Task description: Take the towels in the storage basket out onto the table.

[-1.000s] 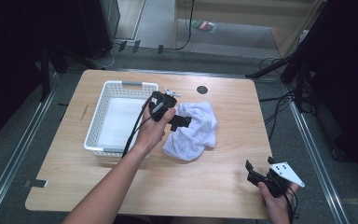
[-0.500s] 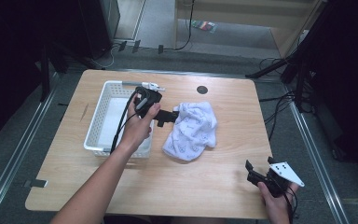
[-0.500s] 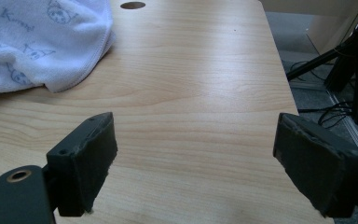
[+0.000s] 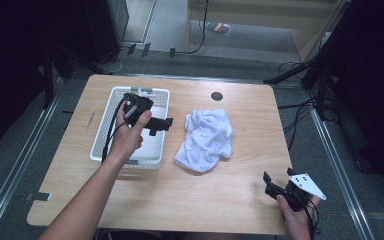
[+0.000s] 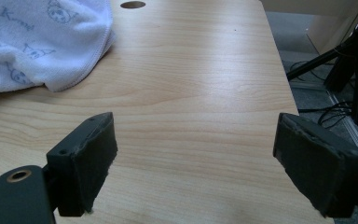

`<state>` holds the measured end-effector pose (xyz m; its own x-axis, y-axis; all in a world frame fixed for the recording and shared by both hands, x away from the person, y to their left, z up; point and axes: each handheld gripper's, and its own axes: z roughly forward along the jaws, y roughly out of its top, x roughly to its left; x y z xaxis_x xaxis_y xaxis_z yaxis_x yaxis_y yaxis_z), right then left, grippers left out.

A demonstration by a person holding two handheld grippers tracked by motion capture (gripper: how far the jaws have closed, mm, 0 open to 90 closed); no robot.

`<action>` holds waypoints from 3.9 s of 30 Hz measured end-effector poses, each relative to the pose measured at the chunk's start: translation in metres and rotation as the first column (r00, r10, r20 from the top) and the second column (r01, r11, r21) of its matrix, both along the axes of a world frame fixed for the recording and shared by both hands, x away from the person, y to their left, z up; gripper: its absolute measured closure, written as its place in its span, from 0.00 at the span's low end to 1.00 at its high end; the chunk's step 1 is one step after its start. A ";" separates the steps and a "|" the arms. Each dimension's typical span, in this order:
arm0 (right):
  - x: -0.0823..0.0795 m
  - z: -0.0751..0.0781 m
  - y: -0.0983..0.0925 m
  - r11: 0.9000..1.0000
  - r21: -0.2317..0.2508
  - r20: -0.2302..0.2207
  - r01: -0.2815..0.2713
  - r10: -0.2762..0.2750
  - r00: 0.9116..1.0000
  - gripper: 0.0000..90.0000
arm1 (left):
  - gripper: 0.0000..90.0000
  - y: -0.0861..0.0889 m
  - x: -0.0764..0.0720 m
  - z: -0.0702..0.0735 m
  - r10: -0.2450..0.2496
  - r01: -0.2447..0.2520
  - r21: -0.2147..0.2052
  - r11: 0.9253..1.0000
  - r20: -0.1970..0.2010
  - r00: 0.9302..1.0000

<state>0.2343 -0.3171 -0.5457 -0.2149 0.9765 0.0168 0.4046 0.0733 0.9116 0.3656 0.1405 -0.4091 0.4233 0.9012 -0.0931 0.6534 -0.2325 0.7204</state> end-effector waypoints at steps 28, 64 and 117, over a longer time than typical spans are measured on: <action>0.000 0.000 0.000 1.000 -0.003 -0.003 0.001 -0.001 1.000 0.15 | 0.00 0.086 -0.043 -0.009 0.114 -0.113 -0.011 0.993 0.052 0.992; 0.001 0.000 0.001 1.000 -0.004 -0.012 0.008 -0.008 1.000 0.15 | 0.00 0.195 -0.121 -0.054 0.280 -0.274 -0.076 0.959 0.098 0.955; 0.001 0.000 -0.001 1.000 0.007 -0.013 0.009 -0.009 1.000 0.15 | 0.00 0.230 -0.144 -0.143 0.401 -0.401 -0.011 0.916 0.093 0.911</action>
